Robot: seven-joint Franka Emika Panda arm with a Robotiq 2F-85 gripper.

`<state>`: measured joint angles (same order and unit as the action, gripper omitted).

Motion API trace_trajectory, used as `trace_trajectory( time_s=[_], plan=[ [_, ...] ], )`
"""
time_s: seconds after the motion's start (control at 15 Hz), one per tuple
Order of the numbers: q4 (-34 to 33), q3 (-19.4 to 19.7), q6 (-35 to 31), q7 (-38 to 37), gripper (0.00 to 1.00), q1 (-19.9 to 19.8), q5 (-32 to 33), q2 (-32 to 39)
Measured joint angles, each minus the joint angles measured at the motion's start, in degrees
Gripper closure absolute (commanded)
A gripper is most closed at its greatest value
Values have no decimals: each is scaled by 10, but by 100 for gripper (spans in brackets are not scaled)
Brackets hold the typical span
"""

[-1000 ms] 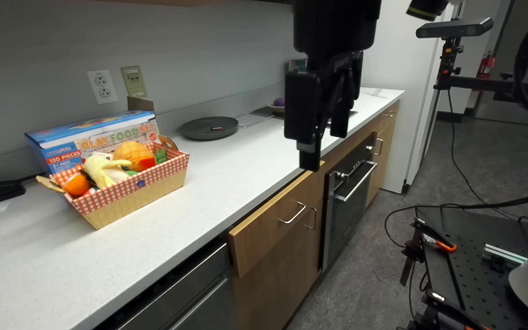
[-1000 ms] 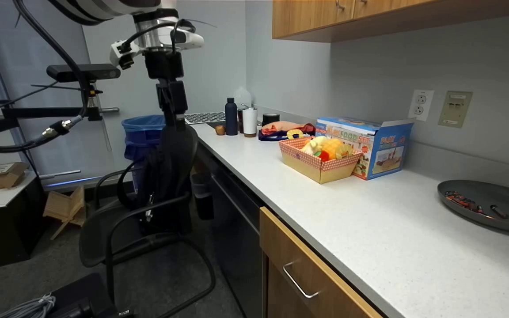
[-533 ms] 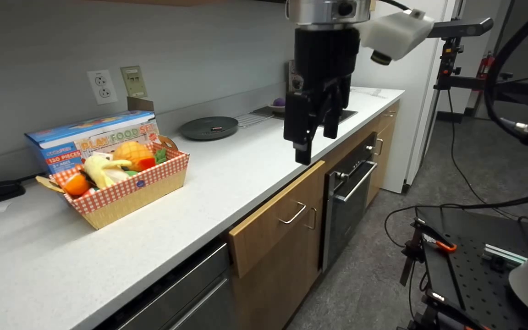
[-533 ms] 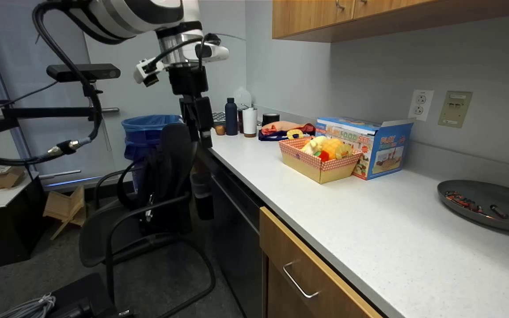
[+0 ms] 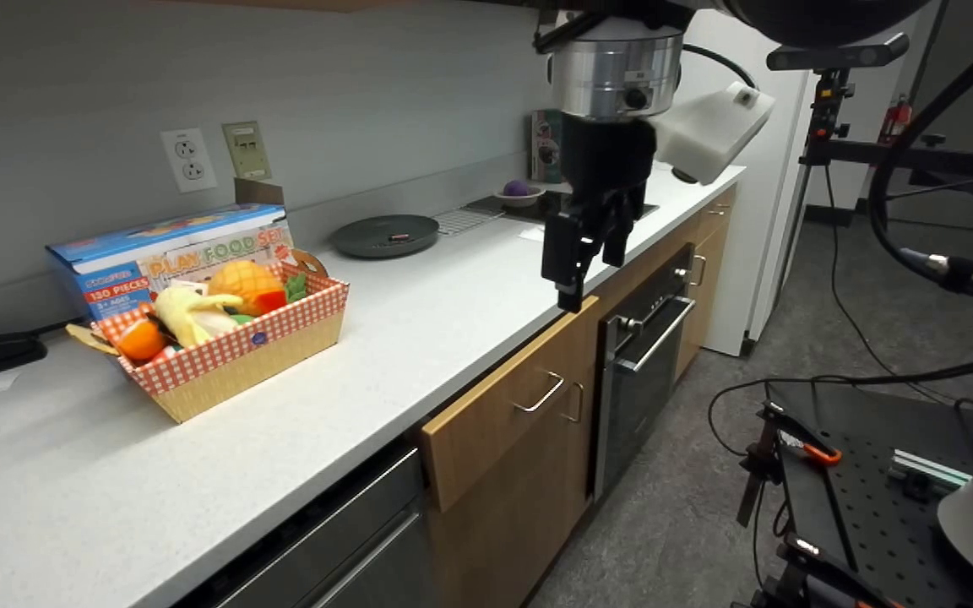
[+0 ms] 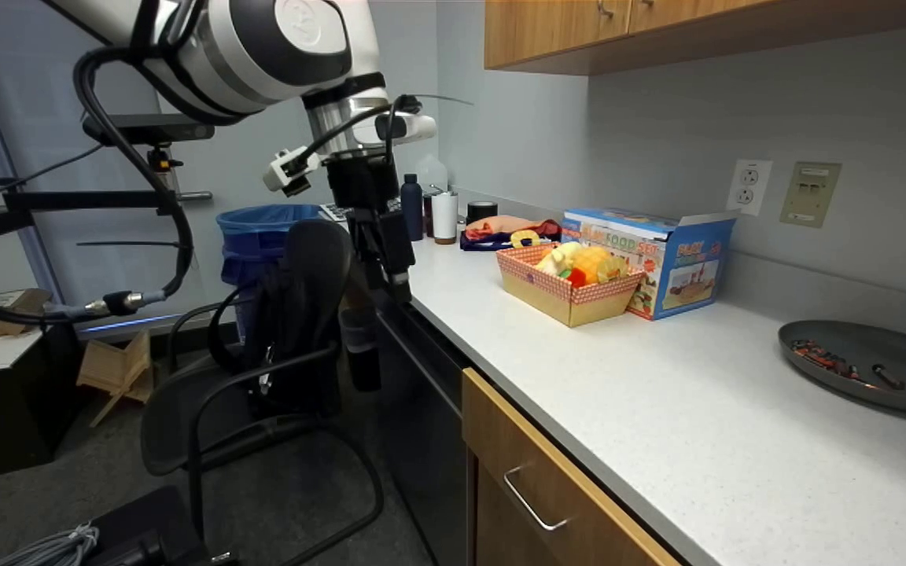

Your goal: Open the top drawer of the kitchen unit,remove the orange cup and close it

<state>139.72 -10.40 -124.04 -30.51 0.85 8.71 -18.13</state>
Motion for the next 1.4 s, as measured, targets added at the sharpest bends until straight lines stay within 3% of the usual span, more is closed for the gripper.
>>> trace_trajectory(
  time_s=[0.67,1.0,1.4],
  plan=[
    [5,19,-3,-2,0,-3,-4,11],
    [28,57,-60,-1,0,-22,-16,42],
    [34,91,-138,-1,0,-38,-34,127]
  ],
)
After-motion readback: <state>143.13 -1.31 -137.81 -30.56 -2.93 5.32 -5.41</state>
